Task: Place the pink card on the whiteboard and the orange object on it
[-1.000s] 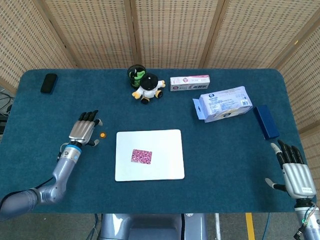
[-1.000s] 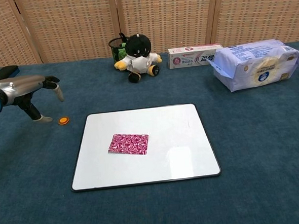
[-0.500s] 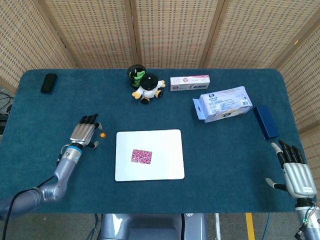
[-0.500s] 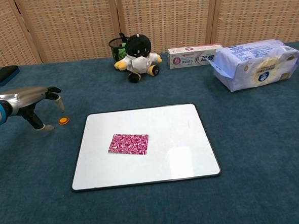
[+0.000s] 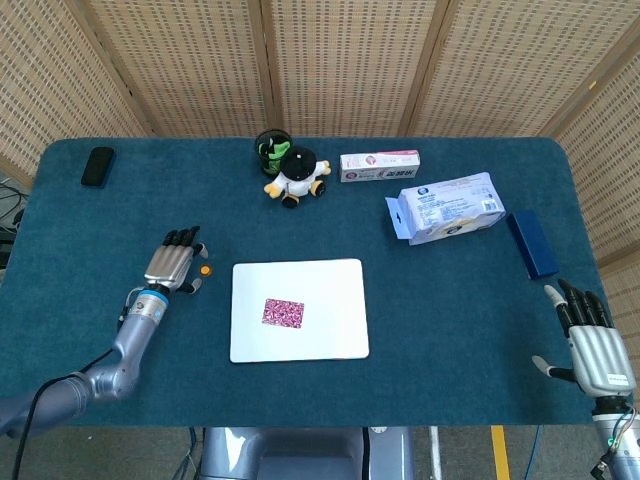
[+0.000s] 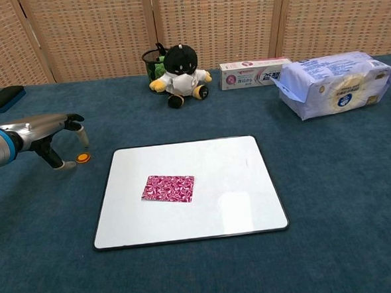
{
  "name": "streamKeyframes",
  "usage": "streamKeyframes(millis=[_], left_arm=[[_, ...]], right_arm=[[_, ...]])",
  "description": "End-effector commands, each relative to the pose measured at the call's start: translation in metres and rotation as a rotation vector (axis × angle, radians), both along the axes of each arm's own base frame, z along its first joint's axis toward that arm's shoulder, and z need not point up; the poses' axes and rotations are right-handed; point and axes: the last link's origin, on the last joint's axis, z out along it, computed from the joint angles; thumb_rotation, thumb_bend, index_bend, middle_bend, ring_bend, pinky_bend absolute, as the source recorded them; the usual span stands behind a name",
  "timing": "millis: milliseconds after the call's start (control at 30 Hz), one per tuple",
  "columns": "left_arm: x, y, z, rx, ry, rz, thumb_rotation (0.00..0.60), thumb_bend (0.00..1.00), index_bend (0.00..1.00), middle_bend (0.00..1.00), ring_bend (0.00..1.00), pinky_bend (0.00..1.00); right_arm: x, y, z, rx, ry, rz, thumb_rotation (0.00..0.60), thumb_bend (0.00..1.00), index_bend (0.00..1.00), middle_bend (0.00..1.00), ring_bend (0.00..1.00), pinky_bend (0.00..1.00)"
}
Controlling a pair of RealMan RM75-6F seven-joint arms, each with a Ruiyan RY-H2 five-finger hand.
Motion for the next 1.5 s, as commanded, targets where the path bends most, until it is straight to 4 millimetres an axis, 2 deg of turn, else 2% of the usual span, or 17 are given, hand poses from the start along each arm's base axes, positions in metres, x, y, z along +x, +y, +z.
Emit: streamKeyframes(millis=[33, 300, 367, 500, 600, 1267, 1500], left_arm=[[0.000, 0.000, -0.003, -0.003, 0.005, 0.000, 0.600, 0.35, 0.35, 0.00, 0.00, 0.00], [-0.001, 0.000, -0.010, 0.003, 0.026, -0.008, 0.600, 0.36, 0.36, 0.00, 0.00, 0.00], [-0.001, 0.000, -0.012, 0.004, 0.026, -0.007, 0.600, 0.36, 0.40, 0.00, 0.00, 0.00], [0.000, 0.000, -0.013, 0.015, 0.018, -0.018, 0.600, 0.37, 0.55, 0.00, 0.00, 0.00], [-0.001, 0.000, -0.013, 0.020, 0.014, -0.021, 0.600, 0.37, 0.59, 0.00, 0.00, 0.00], [0.001, 0.002, -0.009, 0.038, 0.008, -0.031, 0.600, 0.37, 0.62, 0.00, 0.00, 0.00], [0.024, 0.002, 0.013, 0.077, -0.065, -0.089, 0.600, 0.38, 0.62, 0.00, 0.00, 0.00]], right_arm=[[0.000, 0.000, 0.000, 0.000, -0.001, 0.000, 0.600, 0.00, 0.00, 0.00, 0.00, 0.00], [-0.001, 0.000, 0.000, 0.003, -0.005, -0.003, 0.600, 0.00, 0.00, 0.00, 0.00, 0.00], [-0.001, -0.001, 0.001, 0.002, -0.006, -0.003, 0.600, 0.00, 0.00, 0.00, 0.00, 0.00], [-0.001, -0.001, 0.001, 0.001, -0.008, -0.003, 0.600, 0.00, 0.00, 0.00, 0.00, 0.00], [-0.001, -0.001, 0.001, 0.002, -0.008, -0.003, 0.600, 0.00, 0.00, 0.00, 0.00, 0.00], [-0.002, -0.001, 0.000, 0.006, -0.010, -0.008, 0.600, 0.00, 0.00, 0.00, 0.00, 0.00], [-0.002, -0.001, 0.000, 0.008, -0.011, -0.008, 0.600, 0.00, 0.00, 0.00, 0.00, 0.00]])
